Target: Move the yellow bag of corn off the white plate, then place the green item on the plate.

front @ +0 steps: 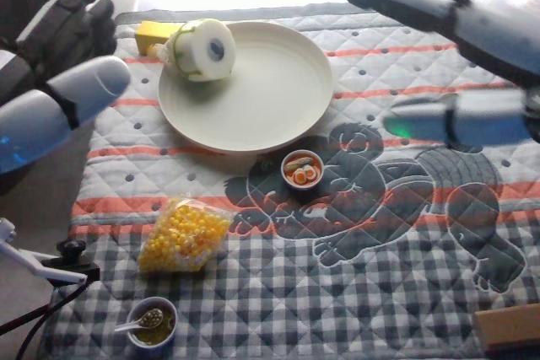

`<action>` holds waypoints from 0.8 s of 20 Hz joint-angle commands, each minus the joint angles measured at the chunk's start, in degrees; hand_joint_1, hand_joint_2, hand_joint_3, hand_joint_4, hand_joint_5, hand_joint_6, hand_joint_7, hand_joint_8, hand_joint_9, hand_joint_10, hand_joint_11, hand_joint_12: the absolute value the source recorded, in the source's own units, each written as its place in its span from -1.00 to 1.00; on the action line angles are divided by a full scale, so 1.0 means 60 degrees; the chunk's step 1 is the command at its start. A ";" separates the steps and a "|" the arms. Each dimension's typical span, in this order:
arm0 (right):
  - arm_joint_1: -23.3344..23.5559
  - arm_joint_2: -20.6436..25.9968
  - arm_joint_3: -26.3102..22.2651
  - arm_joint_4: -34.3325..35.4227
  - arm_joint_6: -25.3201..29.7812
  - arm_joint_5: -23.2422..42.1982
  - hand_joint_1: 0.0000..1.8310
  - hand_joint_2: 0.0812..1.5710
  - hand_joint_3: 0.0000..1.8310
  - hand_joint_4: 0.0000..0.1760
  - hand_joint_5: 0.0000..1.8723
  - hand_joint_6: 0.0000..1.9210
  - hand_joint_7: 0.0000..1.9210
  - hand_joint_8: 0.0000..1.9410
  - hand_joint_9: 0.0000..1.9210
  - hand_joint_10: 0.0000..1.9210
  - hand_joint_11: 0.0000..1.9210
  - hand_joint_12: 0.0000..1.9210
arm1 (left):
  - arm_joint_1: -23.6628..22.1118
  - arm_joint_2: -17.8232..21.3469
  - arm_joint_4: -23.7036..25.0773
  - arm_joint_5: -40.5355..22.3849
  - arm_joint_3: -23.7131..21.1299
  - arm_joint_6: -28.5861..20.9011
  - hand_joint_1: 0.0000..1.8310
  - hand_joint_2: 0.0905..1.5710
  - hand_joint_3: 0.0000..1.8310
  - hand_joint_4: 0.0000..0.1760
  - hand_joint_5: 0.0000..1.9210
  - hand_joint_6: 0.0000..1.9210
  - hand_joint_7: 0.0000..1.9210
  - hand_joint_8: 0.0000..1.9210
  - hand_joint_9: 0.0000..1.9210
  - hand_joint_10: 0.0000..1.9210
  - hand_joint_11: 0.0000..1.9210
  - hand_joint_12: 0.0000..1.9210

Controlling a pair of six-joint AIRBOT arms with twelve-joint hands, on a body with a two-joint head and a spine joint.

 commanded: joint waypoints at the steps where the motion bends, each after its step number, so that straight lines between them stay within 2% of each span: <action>1: -0.0071 0.0118 -0.0079 0.0276 0.0005 0.2091 -0.74 0.45 -0.96 -0.11 -1.00 -1.00 -1.00 -1.00 -1.00 -1.00 -1.00 -1.00 | -0.0025 0.0091 0.0069 -0.1493 -0.0005 -0.0139 -0.51 0.63 -1.00 0.14 -1.00 -1.00 -1.00 -1.00 -1.00 -1.00 -0.98 -0.99; 2: -0.0575 0.0394 -0.0328 0.0560 0.0005 0.2656 -0.71 0.45 -0.97 -0.27 -1.00 -1.00 -1.00 -1.00 -1.00 -1.00 -1.00 -1.00 | 0.0037 0.0115 0.0043 -0.1676 -0.0055 -0.0152 -0.44 0.63 -1.00 0.35 -1.00 -1.00 -1.00 -1.00 -1.00 -1.00 -1.00 -1.00; 3: -0.1019 0.0631 -0.0518 0.0783 0.0005 0.3100 -0.66 0.46 -0.97 -0.70 -1.00 -1.00 -1.00 -1.00 -1.00 -1.00 -1.00 -1.00 | 0.0077 0.0123 0.0018 -0.1852 -0.0071 -0.0202 -0.43 0.64 -1.00 0.69 -1.00 -1.00 -1.00 -1.00 -1.00 -1.00 -1.00 -1.00; 4: -0.1430 0.0864 -0.0725 0.1042 0.0005 0.3591 -0.66 0.47 -0.98 -0.80 -1.00 -1.00 -1.00 -1.00 -1.00 -1.00 -1.00 -1.00 | 0.0111 0.0125 -0.0007 -0.2008 -0.0042 -0.0378 -0.44 0.64 -1.00 0.67 -1.00 -1.00 -1.00 -1.00 -1.00 -1.00 -0.99 -1.00; 5: -0.1852 0.1101 -0.0928 0.1281 0.0005 0.4139 -0.60 0.47 -0.98 -0.80 -1.00 -1.00 -1.00 -1.00 -1.00 -1.00 -1.00 -1.00 | 0.0123 0.0125 -0.0032 -0.2152 0.0031 -0.0601 -0.45 0.64 -1.00 0.23 -1.00 -1.00 -1.00 -1.00 -1.00 -1.00 -0.98 -0.99; 6: -0.2167 0.1277 -0.1083 0.1515 0.0005 0.4662 -0.59 0.46 -0.99 -0.69 -1.00 -1.00 -1.00 -1.00 -1.00 -1.00 -1.00 -1.00 | 0.0133 0.0125 -0.0072 -0.2326 0.0088 -0.0790 -0.48 0.65 -1.00 0.18 -1.00 -1.00 -1.00 -1.00 -1.00 -1.00 -0.99 -0.99; 7: -0.2381 0.1363 -0.1168 0.1684 0.0005 0.5126 -0.57 0.44 -0.99 -0.63 -1.00 -1.00 -1.00 -1.00 -1.00 -1.00 -1.00 -1.00 | 0.0149 0.0128 -0.0101 -0.2469 0.0100 -0.0856 -0.49 0.60 -1.00 0.45 -1.00 -1.00 -1.00 -1.00 -1.00 -1.00 -1.00 -1.00; 8: -0.2787 0.1458 -0.1293 0.2022 0.0004 0.5918 -0.56 0.39 -1.00 -0.43 -1.00 -1.00 -1.00 -1.00 -1.00 -1.00 -1.00 -1.00 | 0.0160 0.0175 -0.0125 -0.2766 0.0077 -0.0866 -0.45 0.58 -1.00 0.57 -1.00 -1.00 -1.00 -1.00 -1.00 -1.00 -1.00 -1.00; 9: -0.3005 0.1512 -0.1362 0.2212 0.0004 0.6436 -0.50 0.31 -1.00 -0.33 -1.00 -1.00 -1.00 -1.00 -1.00 -1.00 -1.00 -1.00 | 0.0160 0.0197 -0.0125 -0.2928 0.0058 -0.0866 -0.38 0.58 -1.00 0.58 -1.00 -1.00 -1.00 -1.00 -1.00 -1.00 -1.00 -1.00; 10: -0.3161 0.1579 -0.1431 0.2301 0.0004 0.6800 -0.51 0.36 -1.00 -0.37 -1.00 -1.00 -1.00 -1.00 -1.00 -1.00 -1.00 -1.00 | 0.0159 0.0224 -0.0125 -0.3095 0.0041 -0.0865 -0.41 0.56 -1.00 0.81 -1.00 -1.00 -1.00 -1.00 -1.00 -1.00 -1.00 -1.00; 11: -0.3320 0.1753 -0.1575 0.2352 0.0005 0.7334 -0.51 0.38 -1.00 -0.18 -1.00 -1.00 -1.00 -1.00 -1.00 -1.00 -1.00 -1.00 | 0.0150 0.0301 -0.0125 -0.3439 -0.0009 -0.0865 -0.45 0.51 -1.00 0.96 -1.00 -1.00 -1.00 -1.00 -1.00 -1.00 -1.00 -1.00; 12: -0.3415 0.1892 -0.1674 0.2366 0.0005 0.7714 -0.53 0.44 -0.98 -0.38 -1.00 -1.00 -1.00 -1.00 -1.00 -1.00 -1.00 -1.00 | 0.0156 0.0378 -0.0116 -0.3690 -0.0059 -0.0860 -0.52 0.52 -1.00 0.99 -1.00 -1.00 -1.00 -1.00 -1.00 -1.00 -1.00 -1.00; 14: -0.3577 0.2115 -0.1796 0.2386 0.0005 0.8492 -0.57 0.49 -0.98 -0.18 -1.00 -1.00 -1.00 -1.00 -1.00 -1.00 -1.00 -1.00 | 0.0142 0.0491 0.0001 -0.4003 -0.0115 -0.0836 -0.53 0.54 -1.00 1.00 -1.00 -1.00 -1.00 -1.00 -1.00 -1.00 -1.00 -1.00; 15: -0.3620 0.2203 -0.1821 0.2401 0.0005 0.8809 -0.59 0.43 -1.00 0.02 -1.00 -1.00 -1.00 -1.00 -1.00 -1.00 -1.00 -1.00 | 0.0123 0.0533 0.0063 -0.4158 -0.0144 -0.0792 -0.49 0.53 -1.00 1.00 -1.00 -1.00 -1.00 -1.00 -1.00 -1.00 -1.00 -1.00; 16: -0.3623 0.2292 -0.1834 0.2420 0.0004 0.9048 -0.63 0.42 -1.00 -0.32 -1.00 -1.00 -1.00 -1.00 -1.00 -1.00 -1.00 -1.00 | 0.0062 0.0594 0.0149 -0.4176 -0.0178 -0.0747 -0.42 0.51 -1.00 1.00 -1.00 -1.00 -1.00 -1.00 -1.00 -1.00 -1.00 -1.00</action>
